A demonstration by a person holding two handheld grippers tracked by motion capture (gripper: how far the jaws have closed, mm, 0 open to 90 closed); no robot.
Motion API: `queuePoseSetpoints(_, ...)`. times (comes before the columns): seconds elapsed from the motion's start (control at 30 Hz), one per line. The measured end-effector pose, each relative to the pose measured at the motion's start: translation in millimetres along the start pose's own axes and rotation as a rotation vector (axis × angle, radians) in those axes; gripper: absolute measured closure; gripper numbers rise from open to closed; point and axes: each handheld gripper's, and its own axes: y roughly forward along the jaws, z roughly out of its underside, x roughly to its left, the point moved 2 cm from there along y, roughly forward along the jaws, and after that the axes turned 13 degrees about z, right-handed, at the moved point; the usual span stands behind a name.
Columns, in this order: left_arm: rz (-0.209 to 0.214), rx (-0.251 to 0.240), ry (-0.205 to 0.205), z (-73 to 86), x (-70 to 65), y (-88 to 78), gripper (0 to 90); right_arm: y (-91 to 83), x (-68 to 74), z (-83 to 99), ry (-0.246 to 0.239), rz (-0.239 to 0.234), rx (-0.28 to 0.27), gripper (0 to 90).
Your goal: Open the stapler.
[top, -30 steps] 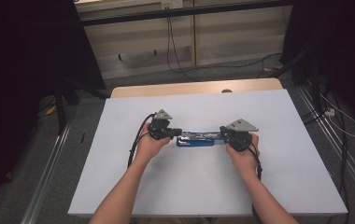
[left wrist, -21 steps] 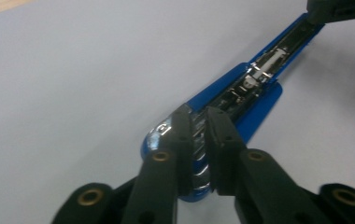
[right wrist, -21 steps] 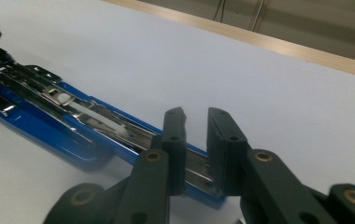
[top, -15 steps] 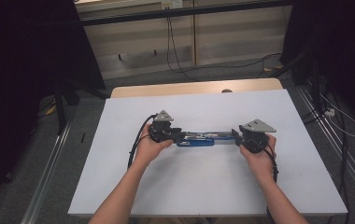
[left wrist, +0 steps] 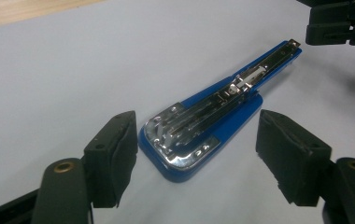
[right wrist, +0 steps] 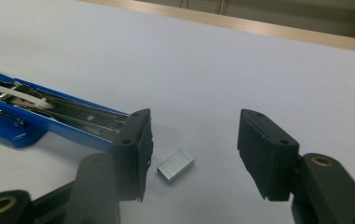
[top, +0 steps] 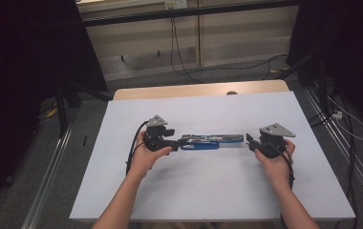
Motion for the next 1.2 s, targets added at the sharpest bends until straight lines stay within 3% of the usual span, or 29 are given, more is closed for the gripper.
queuePoseSetpoints(0.07,-0.020,0.014,0.003,1.0,-0.7,-3.3,23.9,2.5,-1.8,1.8,0.009,-0.003,0.018,38.1)
queuePoseSetpoints(0.17,-0.010,-0.016,-0.009,3.6,-0.8,-9.5,19.9,5.5,-2.4,5.8,0.022,-0.009,0.040,36.5)
queuePoseSetpoints(0.47,-0.032,-0.057,-0.041,23.1,2.9,-23.2,14.6,11.9,0.6,10.4,-0.014,0.014,0.079,35.8)
queuePoseSetpoints(0.83,-0.083,-0.079,-0.009,39.1,-2.7,-36.3,11.1,16.6,5.5,9.6,-0.066,0.018,0.117,37.1)
queuePoseSetpoints(1.0,-0.085,-0.078,-0.016,44.3,-2.6,-37.5,11.0,18.7,10.0,9.6,-0.104,0.020,0.139,39.8)
queuePoseSetpoints(1.2,-0.095,-0.092,-0.033,48.4,-0.3,-40.8,10.9,21.5,10.6,9.7,-0.109,0.016,0.167,41.5)
